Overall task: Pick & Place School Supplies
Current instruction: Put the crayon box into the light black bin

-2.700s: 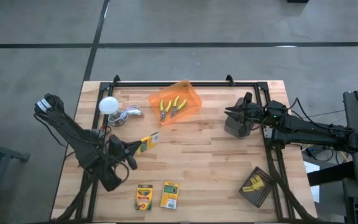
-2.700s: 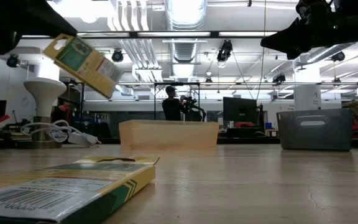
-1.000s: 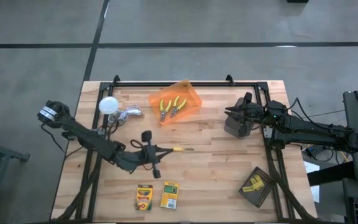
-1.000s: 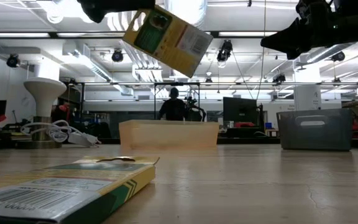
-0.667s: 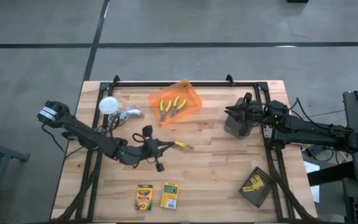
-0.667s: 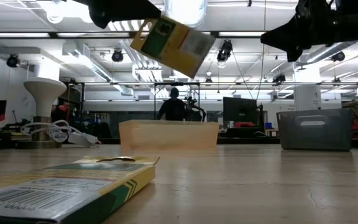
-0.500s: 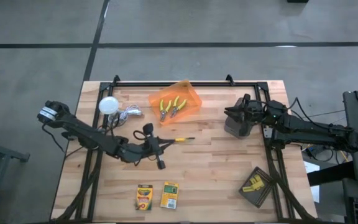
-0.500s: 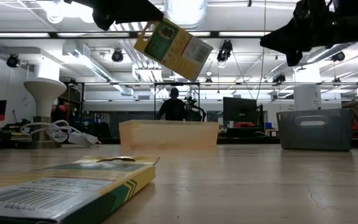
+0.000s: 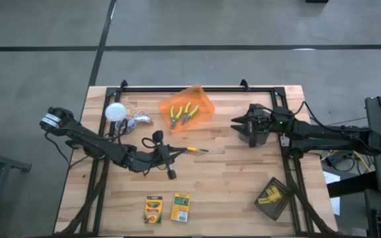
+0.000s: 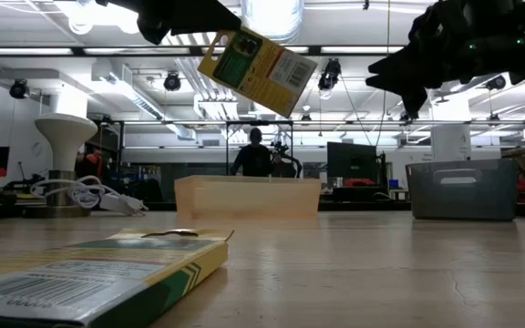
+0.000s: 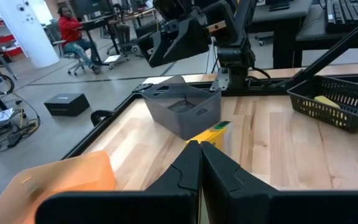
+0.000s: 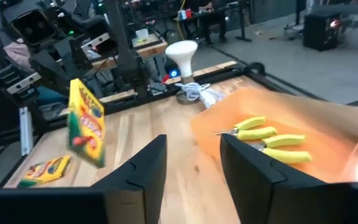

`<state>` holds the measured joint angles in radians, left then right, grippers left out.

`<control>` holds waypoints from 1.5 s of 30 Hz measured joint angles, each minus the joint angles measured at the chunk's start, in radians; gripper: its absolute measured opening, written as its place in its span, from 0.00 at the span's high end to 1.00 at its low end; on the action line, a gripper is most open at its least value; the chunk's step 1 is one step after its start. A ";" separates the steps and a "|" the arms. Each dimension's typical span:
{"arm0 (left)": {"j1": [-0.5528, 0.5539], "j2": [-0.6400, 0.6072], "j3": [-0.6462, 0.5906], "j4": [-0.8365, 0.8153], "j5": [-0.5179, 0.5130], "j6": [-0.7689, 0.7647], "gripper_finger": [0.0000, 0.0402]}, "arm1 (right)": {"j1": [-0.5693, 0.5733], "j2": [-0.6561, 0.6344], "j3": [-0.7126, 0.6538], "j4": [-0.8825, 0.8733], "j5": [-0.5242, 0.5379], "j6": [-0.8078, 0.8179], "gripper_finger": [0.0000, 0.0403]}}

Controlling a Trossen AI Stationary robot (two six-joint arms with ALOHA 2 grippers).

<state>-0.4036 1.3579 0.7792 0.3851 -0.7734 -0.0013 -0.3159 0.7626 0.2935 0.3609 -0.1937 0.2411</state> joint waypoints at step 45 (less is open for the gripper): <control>0.048 0.000 0.000 0.210 -0.010 0.134 0.99 | 0.419 0.523 0.070 0.543 0.357 -0.245 0.67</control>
<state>-0.3557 1.3579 0.7792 0.5949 -0.7834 0.1326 0.1028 1.2859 0.3635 0.9039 0.1635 -0.0035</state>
